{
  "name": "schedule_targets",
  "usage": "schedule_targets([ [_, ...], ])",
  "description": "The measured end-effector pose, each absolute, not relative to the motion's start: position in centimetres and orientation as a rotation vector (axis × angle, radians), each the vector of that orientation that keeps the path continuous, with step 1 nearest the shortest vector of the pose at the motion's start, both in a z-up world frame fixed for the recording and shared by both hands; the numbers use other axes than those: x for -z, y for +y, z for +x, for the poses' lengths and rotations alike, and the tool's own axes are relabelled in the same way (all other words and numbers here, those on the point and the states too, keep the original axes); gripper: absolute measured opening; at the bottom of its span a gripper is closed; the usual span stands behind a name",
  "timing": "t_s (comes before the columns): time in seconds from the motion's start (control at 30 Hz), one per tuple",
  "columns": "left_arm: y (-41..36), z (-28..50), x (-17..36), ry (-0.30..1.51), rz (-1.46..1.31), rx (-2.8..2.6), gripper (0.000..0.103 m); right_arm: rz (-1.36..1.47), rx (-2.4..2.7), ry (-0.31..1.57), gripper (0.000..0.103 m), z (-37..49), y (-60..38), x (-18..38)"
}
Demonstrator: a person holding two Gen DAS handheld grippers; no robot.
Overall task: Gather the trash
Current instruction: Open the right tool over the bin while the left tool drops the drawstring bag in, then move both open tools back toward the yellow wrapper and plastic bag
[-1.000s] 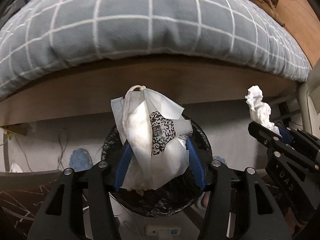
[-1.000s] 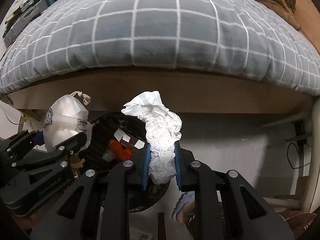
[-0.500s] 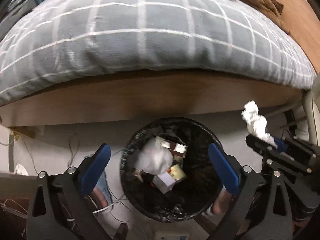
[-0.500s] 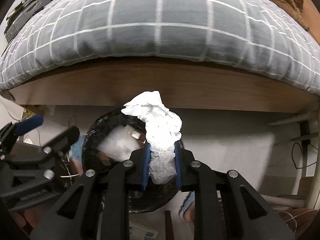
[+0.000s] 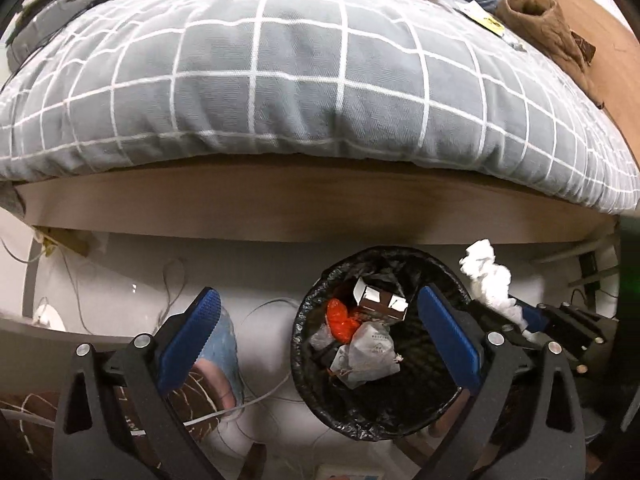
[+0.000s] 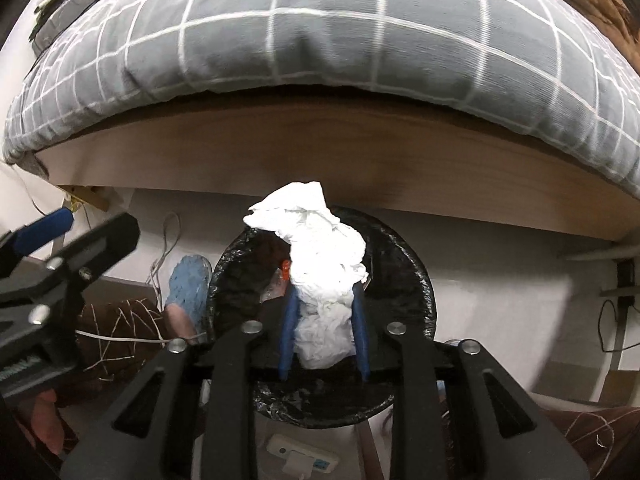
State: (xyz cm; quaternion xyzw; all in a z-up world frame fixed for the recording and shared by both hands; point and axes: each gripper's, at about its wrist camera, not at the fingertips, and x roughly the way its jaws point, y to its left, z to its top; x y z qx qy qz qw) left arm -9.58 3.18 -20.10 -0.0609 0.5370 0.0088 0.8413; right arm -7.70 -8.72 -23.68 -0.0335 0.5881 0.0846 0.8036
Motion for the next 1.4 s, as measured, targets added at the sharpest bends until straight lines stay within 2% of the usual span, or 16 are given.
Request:
schedule_targets([
  [0.27,3.1,-9.4,19.5,1.134,-0.122,-0.021,0.097,-0.095,-0.187,1.227,0.05,-8.1,-7.7,23.4],
  [0.43,2.9,-9.5,18.8,1.116,-0.079,-0.024,0.097,-0.113,-0.182,1.194,0.065,-8.3,-8.0,22.6],
  [0.6,3.2,-9.3,17.4,1.089,-0.067,-0.041,0.097,-0.116,-0.126,1.133,0.087,-7.8,-9.4,20.4],
  [0.7,3.4,-9.4,16.5,1.069,-0.068,-0.045,0.097,-0.114,-0.093,1.1,0.093,-7.6,-10.3,19.2],
  [1.4,-0.2,-8.3,9.0,0.909,-0.043,-0.007,0.097,-0.039,0.045,0.795,0.095,-6.0,-17.4,7.9],
])
